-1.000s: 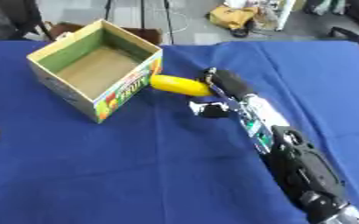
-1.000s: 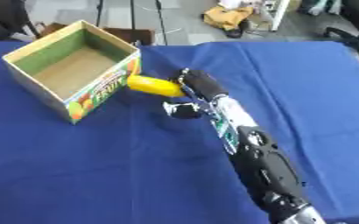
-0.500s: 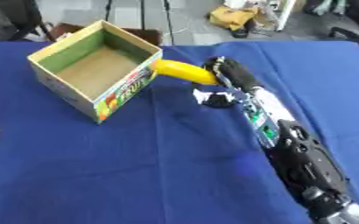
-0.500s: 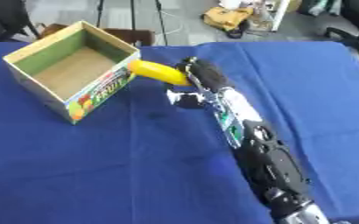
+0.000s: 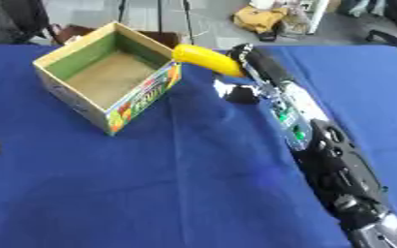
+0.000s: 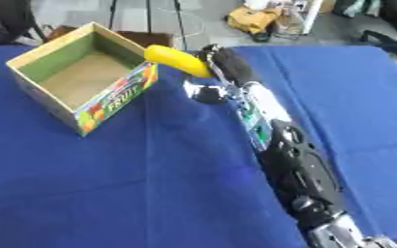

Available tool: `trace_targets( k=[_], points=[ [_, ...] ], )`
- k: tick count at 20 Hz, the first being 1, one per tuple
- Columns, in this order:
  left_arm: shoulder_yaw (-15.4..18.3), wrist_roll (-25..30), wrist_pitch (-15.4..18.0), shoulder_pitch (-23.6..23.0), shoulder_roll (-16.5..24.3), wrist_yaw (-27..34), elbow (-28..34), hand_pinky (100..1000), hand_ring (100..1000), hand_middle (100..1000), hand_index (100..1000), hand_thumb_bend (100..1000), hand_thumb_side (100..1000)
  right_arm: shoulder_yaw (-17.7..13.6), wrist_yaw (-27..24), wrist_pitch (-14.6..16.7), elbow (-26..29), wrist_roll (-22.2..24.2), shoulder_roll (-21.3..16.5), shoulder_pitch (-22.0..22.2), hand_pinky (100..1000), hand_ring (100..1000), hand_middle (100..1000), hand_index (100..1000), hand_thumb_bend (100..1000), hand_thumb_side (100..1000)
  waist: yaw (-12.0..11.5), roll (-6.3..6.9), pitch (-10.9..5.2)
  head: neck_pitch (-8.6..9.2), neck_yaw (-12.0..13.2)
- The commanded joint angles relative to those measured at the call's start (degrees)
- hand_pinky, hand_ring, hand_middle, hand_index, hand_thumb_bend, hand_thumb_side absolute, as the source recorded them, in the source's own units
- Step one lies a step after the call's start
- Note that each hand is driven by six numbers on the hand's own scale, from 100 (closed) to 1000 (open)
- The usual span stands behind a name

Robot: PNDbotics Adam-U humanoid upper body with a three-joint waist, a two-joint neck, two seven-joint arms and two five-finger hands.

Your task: Pick up objects on the table and place them in the box.

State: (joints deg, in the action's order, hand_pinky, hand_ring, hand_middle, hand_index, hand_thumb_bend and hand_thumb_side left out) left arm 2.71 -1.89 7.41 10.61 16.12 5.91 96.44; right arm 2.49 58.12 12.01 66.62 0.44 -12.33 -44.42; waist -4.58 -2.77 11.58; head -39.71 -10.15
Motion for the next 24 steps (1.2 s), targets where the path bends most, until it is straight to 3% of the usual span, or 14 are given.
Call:
trace_targets(
  k=[1,17,24],
  points=[
    [0.1,0.2,0.0,0.6,0.7,-0.1,0.9,624,593,661,730,451,917,-0.2,-0.4,-0.1,1.4,-0.1,-1.3,-1.5,545,469,521,621,100,470,-0.1,0.25,-1.14,-0.14,-0.1],
    [-0.5,0.7,0.0,1.5,0.7,0.0,1.0,624,592,660,729,454,917,1.5,2.2,2.4,-3.0,0.6,1.2,-7.6,552,480,525,625,100,474,-5.8,-1.38,-0.66,1.38,-2.1],
    [-1.1,1.3,-0.1,3.1,0.8,0.2,1.3,624,591,660,728,455,915,0.9,4.0,2.8,-6.2,0.3,2.3,-9.2,559,485,528,627,100,480,-10.1,-2.07,0.44,2.24,-3.9]
  ],
)
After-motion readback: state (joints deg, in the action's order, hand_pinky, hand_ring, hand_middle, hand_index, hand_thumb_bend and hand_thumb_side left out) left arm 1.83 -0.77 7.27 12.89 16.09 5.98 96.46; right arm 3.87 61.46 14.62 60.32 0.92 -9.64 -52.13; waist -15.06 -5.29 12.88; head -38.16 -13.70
